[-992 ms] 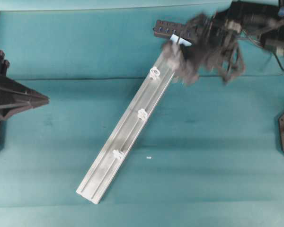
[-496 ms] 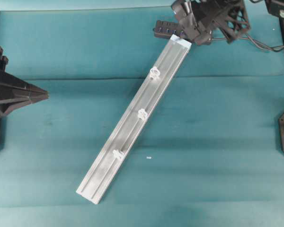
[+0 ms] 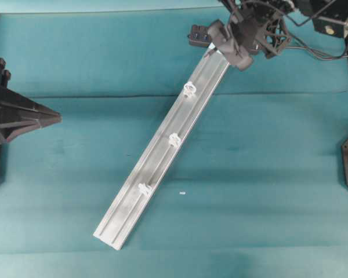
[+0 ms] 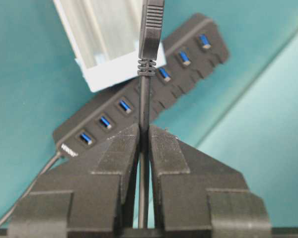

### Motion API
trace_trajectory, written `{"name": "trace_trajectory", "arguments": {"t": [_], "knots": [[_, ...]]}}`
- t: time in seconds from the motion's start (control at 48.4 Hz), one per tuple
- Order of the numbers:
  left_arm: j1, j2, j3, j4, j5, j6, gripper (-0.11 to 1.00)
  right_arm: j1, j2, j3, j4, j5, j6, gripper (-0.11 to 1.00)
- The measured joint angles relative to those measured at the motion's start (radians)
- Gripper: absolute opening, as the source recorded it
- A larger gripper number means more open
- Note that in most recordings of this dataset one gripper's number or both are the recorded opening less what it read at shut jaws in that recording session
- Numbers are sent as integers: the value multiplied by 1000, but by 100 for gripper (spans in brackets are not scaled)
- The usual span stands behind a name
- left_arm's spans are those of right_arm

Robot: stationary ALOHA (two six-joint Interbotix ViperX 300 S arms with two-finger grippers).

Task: Pass the USB cable through three rings with both arms.
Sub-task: 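Lift the cable with the right gripper toward the top ring by the hub, then push the USB plug through the first white ring with the right gripper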

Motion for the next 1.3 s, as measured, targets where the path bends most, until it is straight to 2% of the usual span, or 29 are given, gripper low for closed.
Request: {"name": "trace_trajectory", "arguments": {"t": [0.124, 0.496, 0.6, 0.827, 1.096, 1.302], "knots": [[0, 0, 0, 0, 8, 0, -1, 0, 12, 20, 6, -9, -38, 9], [0, 3, 11, 0, 17, 0, -1, 0, 35, 26, 15, -63, -46, 9], [0, 3, 15, 0, 18, 2, -1, 0, 37, 34, 28, -64, -69, 9], [5, 14, 17, 0, 18, 3, -1, 2, 35, 49, 123, -83, -163, 9], [21, 29, 17, 0, 18, 3, -1, -3, 40, 52, 189, -109, -232, 9], [21, 31, 17, 0, 18, 3, -1, -8, 40, 54, 301, -107, -327, 9]]}}
